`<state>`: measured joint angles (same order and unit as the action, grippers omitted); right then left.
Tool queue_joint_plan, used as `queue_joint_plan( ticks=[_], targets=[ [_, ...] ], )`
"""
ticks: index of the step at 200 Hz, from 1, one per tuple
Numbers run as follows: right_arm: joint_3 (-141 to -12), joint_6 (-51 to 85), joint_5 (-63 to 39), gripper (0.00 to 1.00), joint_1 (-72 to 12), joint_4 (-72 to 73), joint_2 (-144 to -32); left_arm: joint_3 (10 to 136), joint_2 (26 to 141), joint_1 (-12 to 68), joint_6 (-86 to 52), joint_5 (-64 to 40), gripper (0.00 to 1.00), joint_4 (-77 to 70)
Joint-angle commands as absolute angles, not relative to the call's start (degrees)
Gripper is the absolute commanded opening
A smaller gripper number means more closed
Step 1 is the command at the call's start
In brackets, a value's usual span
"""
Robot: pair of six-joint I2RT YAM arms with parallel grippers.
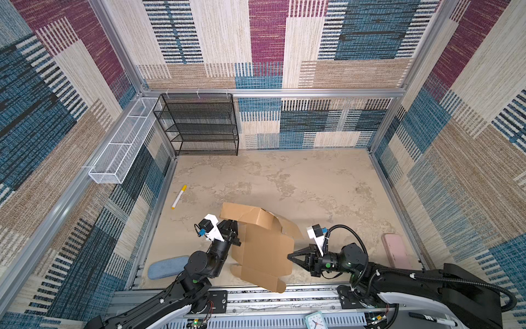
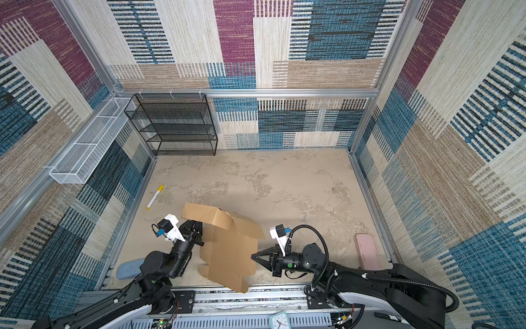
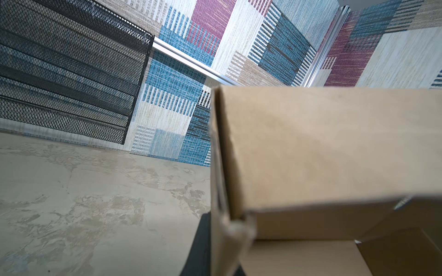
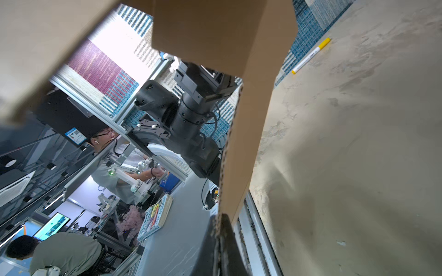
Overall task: Assemble paper box
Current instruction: Fold the bottom flaps of a flat cardboard box at the center of the table.
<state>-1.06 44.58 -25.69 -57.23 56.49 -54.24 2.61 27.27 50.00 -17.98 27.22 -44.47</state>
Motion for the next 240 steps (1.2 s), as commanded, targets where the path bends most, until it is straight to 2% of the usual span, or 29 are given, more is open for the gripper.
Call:
queue_joint_plan(
  ticks=[1, 104, 178, 220, 240],
  targets=[
    [-2.2, 44.1, -28.2, 0.00, -57.1, 61.4, -55.4, 2.5, 27.7, 50.0, -22.2, 22.1, 0.00, -47.8],
    [-6.4, 42.2, -30.8, 0.00, -57.0, 66.5, -65.7, 3.7, 30.0, 50.0, -25.8, 16.7, 0.00, -52.5],
    [-7.6, 40.9, -25.2, 0.00, -57.0, 56.3, -61.6, 3.2, 30.1, 50.0, -26.3, 16.8, 0.00, -52.6],
    [-8.0, 40.5, -14.7, 0.13, -56.4, 33.7, -46.3, 5.8, 28.1, 50.0, -23.6, 21.1, 0.00, -40.0],
    [-8.2, 41.2, -9.5, 0.26, -55.9, 22.1, -38.9, 7.3, 28.8, 50.0, -22.4, 24.2, 0.00, -34.0]
  ],
)
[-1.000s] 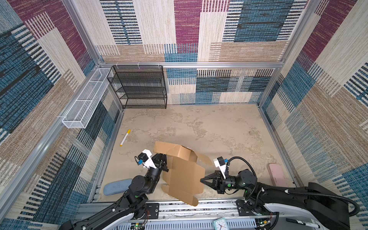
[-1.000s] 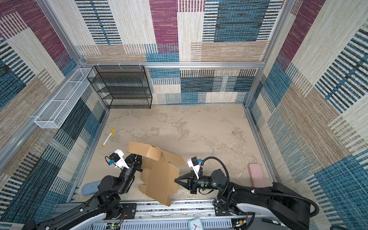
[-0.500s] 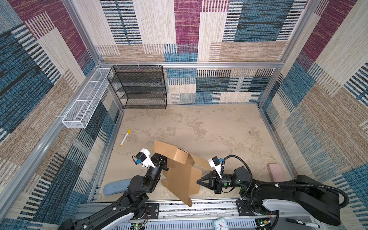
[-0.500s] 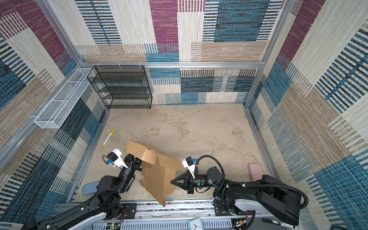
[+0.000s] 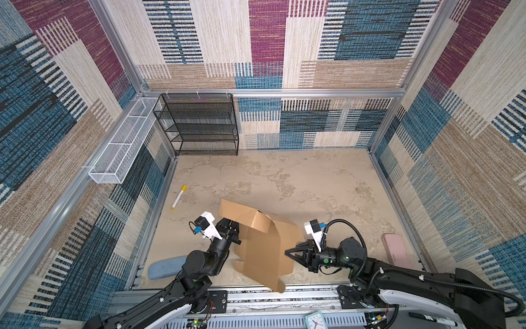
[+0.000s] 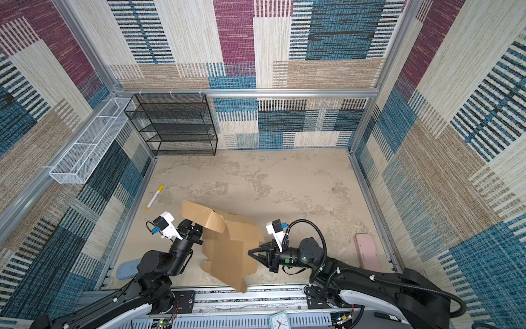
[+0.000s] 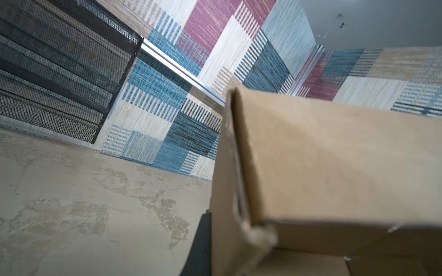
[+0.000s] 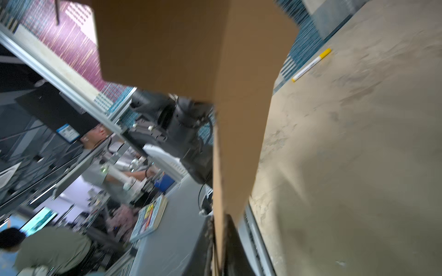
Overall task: Assemble paper box
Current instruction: Fold the bottom flaps of a flat cardboard box at the center of the table.
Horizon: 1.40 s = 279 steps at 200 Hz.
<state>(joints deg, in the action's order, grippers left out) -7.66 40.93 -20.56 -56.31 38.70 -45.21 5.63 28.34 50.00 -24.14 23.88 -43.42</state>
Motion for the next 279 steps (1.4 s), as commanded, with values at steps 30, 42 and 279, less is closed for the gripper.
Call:
queue_joint_plan(
  ticks=[30, 42, 279],
  targets=[
    [-9.8, 42.3, -3.5, 0.42, -55.7, 7.7, -31.0, 9.3, 32.2, 49.9, -21.7, 26.2, 0.00, -27.9],
    [-10.1, 43.3, -1.5, 0.50, -55.6, 3.7, -28.5, 10.5, 33.8, 49.9, -21.9, 27.9, 0.00, -24.9],
    [-23.6, 48.2, 6.4, 0.59, -43.6, -6.9, -43.3, 5.9, 87.5, 49.9, -4.3, 37.9, 0.00, -80.6]
  ],
)
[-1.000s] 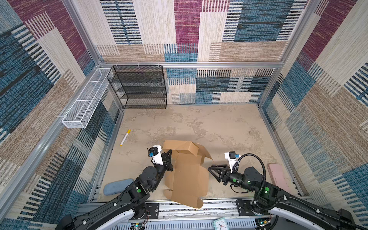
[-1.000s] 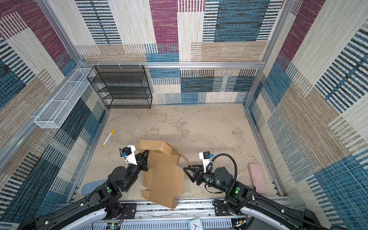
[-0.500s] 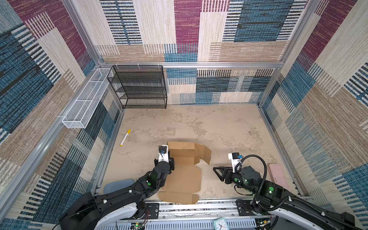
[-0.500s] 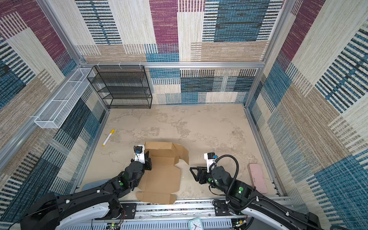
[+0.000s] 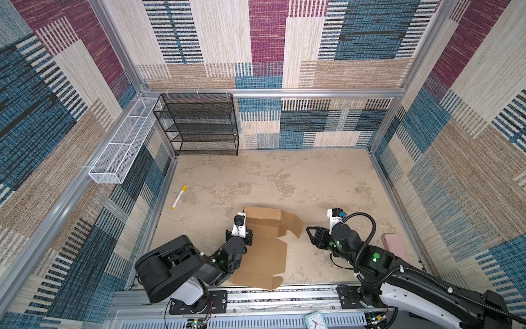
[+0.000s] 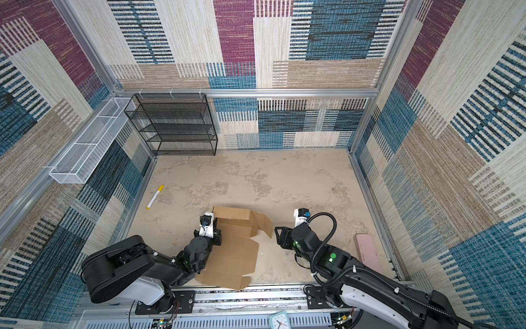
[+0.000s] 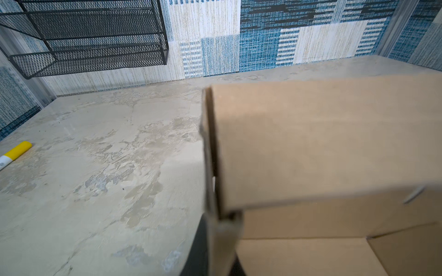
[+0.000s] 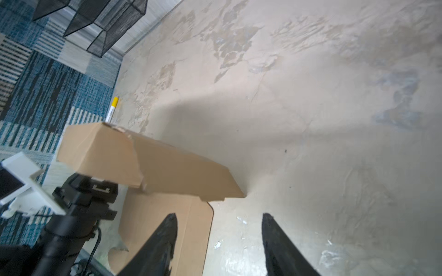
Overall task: Assemble paper box
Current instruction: Fold the bottom flaps of a flat cardboard box at the center of the table.
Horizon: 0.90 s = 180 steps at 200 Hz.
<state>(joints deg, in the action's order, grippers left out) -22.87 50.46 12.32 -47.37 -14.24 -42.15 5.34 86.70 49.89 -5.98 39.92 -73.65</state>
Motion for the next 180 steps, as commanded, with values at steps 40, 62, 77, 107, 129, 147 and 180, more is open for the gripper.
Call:
queue_joint_plan(
  ticks=[40, 62, 77, 107, 129, 147, 180],
  targets=[
    [-25.9, 45.3, -4.4, 0.59, -35.6, -2.1, -47.5, 5.5, 87.9, 49.8, -4.3, 37.5, 0.00, -80.6],
    [-30.1, 45.6, -8.6, 0.59, -32.0, -2.9, -52.9, 5.7, 89.4, 49.8, -5.4, 37.2, 0.00, -80.6],
    [-31.7, 47.1, -11.0, 0.59, -30.8, -2.2, -56.4, 6.2, 90.6, 49.8, -5.3, 37.2, 0.00, -80.6],
    [-34.0, 47.4, -15.0, 0.58, -29.6, -0.7, -63.2, 6.7, 91.8, 49.8, -5.0, 37.7, 0.00, -80.6],
    [-33.0, 46.2, -15.6, 0.58, -29.5, 1.5, -66.4, 6.7, 92.0, 49.8, -5.1, 38.0, 0.00, -80.6],
    [-32.0, 44.6, -15.5, 0.57, -29.4, 3.1, -68.0, 6.8, 92.3, 49.8, -5.2, 38.5, 0.00, -80.6],
    [-29.6, 44.0, -18.3, 0.57, -29.4, 5.9, -69.5, 6.8, 92.8, 49.8, -5.5, 39.3, 0.00, -80.6]
  ],
)
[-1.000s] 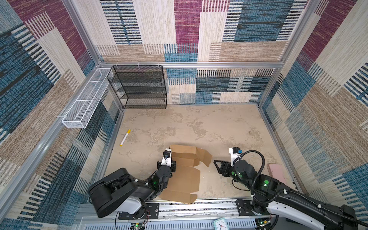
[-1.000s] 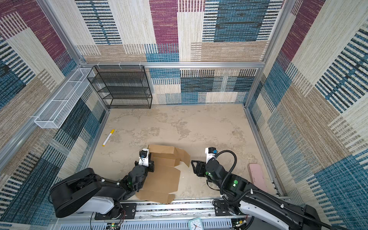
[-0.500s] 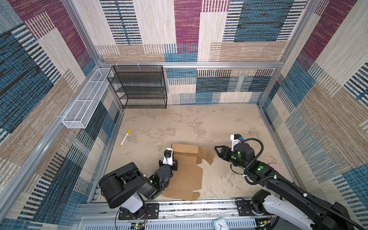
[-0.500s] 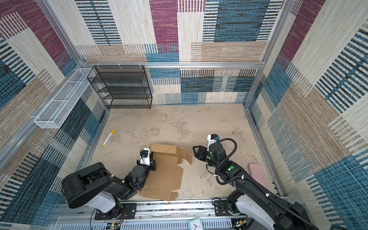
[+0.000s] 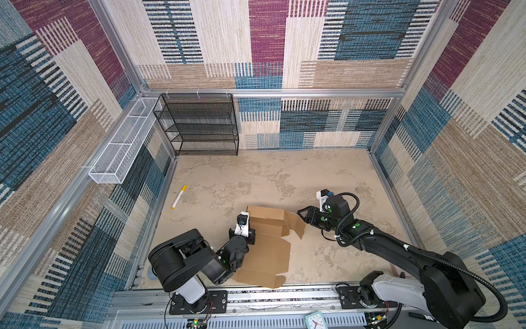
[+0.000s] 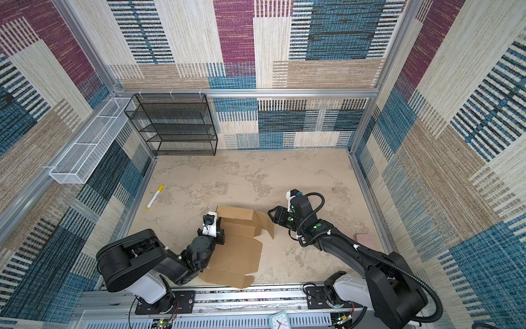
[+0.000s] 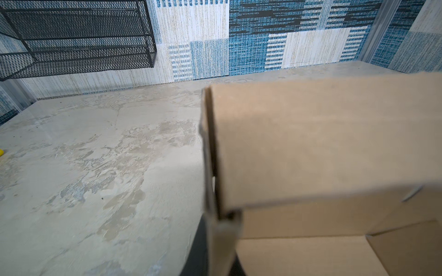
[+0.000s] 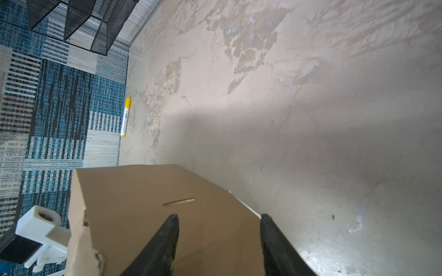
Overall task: Assemble paper box
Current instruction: Fold the bottom flaps of a flat cardboard box at the center of the table.
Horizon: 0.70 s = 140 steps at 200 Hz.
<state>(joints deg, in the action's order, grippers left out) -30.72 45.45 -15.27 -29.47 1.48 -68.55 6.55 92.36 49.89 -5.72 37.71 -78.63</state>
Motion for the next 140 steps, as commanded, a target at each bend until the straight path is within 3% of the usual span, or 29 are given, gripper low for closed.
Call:
queue_joint_plan(
  ticks=[1, 77, 140],
  targets=[
    [-29.5, 44.0, -18.4, 0.57, -29.4, 5.9, -69.6, 6.8, 92.8, 49.8, -5.5, 39.3, 0.00, -80.6],
    [-22.2, 42.6, -24.7, 0.57, -32.1, 15.3, -66.8, 7.0, 93.3, 49.8, -5.9, 39.4, 0.00, -80.6],
    [-24.4, 39.4, -20.3, 0.57, -37.4, 15.7, -71.0, 6.6, 92.7, 49.8, -6.2, 39.3, 0.00, -80.6]
  ],
)
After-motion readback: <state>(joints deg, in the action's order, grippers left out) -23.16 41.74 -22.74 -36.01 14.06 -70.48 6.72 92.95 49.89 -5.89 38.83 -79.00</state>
